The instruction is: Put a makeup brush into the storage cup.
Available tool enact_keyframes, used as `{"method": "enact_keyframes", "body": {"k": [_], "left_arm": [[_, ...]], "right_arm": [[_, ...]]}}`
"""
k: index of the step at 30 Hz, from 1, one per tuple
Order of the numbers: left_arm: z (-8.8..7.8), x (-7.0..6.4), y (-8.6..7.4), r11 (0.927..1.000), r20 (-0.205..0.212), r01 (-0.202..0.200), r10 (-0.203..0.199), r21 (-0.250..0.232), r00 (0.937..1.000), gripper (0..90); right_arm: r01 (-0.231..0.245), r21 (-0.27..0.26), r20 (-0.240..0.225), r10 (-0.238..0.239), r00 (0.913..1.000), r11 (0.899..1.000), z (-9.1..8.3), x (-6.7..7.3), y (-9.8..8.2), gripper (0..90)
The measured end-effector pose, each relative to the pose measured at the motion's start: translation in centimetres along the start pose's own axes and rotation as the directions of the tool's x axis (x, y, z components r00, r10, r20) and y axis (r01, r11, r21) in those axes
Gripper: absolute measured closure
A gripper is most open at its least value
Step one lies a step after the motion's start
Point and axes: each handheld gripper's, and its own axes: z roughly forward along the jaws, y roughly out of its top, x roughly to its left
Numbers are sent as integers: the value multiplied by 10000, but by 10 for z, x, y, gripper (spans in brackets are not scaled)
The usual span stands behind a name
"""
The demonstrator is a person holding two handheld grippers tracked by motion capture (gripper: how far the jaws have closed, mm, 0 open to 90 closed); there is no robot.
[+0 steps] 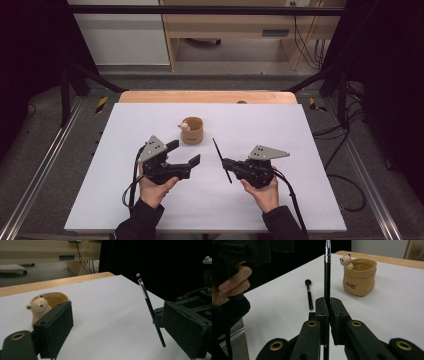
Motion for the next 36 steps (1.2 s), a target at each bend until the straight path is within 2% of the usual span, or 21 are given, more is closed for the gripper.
{"method": "enact_keyframes", "body": {"k": [15,27,36], "left_arm": [[16,-12,-1,9993,536,355,-349,-102,9980,133],[26,-20,-3,9980,789,623,-612,-112,9950,158],[32,-25,-6,9956,937,918,-896,-189,9916,227]], "right_arm": [[91,-78,-74,-91,9999,9999,2,3,0,859],[167,-237,-54,-168,9998,9996,3,6,0,859],[200,-265,-116,-203,9997,9994,4,8,0,859]]}}
